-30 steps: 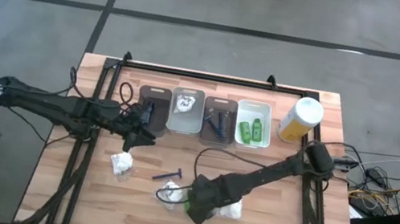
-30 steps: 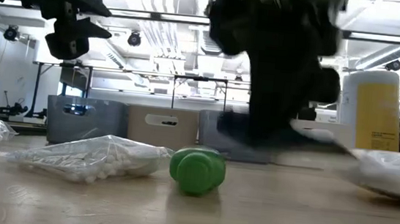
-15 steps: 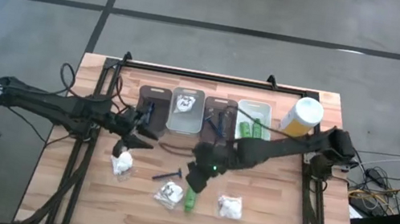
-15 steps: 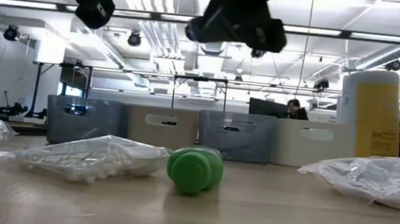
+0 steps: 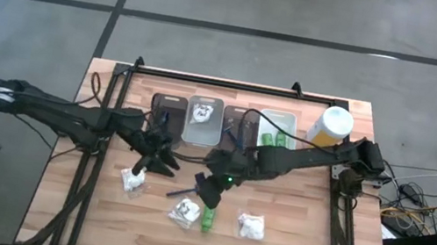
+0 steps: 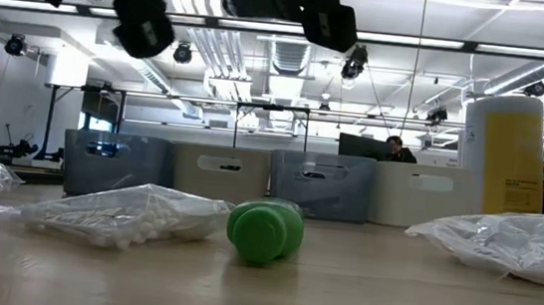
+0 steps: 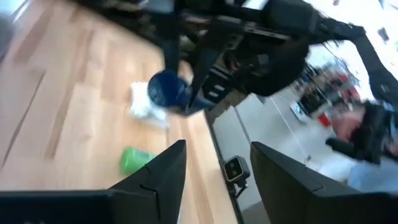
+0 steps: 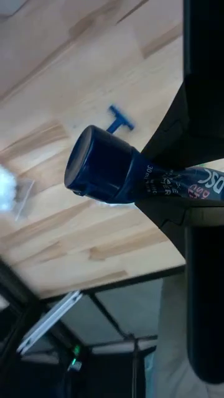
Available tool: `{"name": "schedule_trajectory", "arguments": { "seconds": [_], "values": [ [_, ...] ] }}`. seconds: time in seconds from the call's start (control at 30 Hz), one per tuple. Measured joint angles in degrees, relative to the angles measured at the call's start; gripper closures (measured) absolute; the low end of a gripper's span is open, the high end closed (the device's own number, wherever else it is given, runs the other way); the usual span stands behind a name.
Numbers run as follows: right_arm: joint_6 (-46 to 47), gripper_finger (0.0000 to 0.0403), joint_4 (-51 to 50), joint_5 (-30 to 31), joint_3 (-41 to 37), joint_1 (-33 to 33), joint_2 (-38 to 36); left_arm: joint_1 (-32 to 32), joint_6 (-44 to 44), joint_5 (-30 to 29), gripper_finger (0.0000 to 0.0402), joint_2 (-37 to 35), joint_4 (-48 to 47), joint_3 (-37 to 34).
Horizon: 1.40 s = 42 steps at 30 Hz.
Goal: Pick & Place Travel size toiletries
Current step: Put the blue shave cream into the left black bin
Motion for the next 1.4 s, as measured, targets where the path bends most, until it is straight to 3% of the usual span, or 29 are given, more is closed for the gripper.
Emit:
{"name": "schedule_trajectory", "arguments": {
  "seconds": [0.1, 0.3, 0.5, 0.7, 1.4],
  "values": [
    [0.01, 0.0344, 0.57, 0.0, 0.05, 0.29, 0.0, -0.01, 7.33, 0.91, 0.0205, 2.0, 4.58, 1.36],
    [-0.01, 0.0344, 0.53, 0.0, 0.05, 1.51, 0.0, -0.02, 18.01, 0.95, 0.0196, 5.8, 5.04, 4.82],
    [-1.69, 0.0344, 0.54, 0.05, 0.02, 2.03, -0.02, 0.11, 19.42, 1.01, 0.0195, 12.25, 4.93, 6.45],
    [-4.19, 0.0344, -0.26, 0.03, -0.02, 2.1, -0.02, 0.86, 19.21, 5.25, 0.0195, 19.13, 4.78, 10.32],
    [-6.94, 0.0344, -2.87, 0.0, -0.02, 2.06, -0.22, 1.77, 18.91, 11.24, 0.0195, 26.94, 4.99, 15.13]
  ]
}}
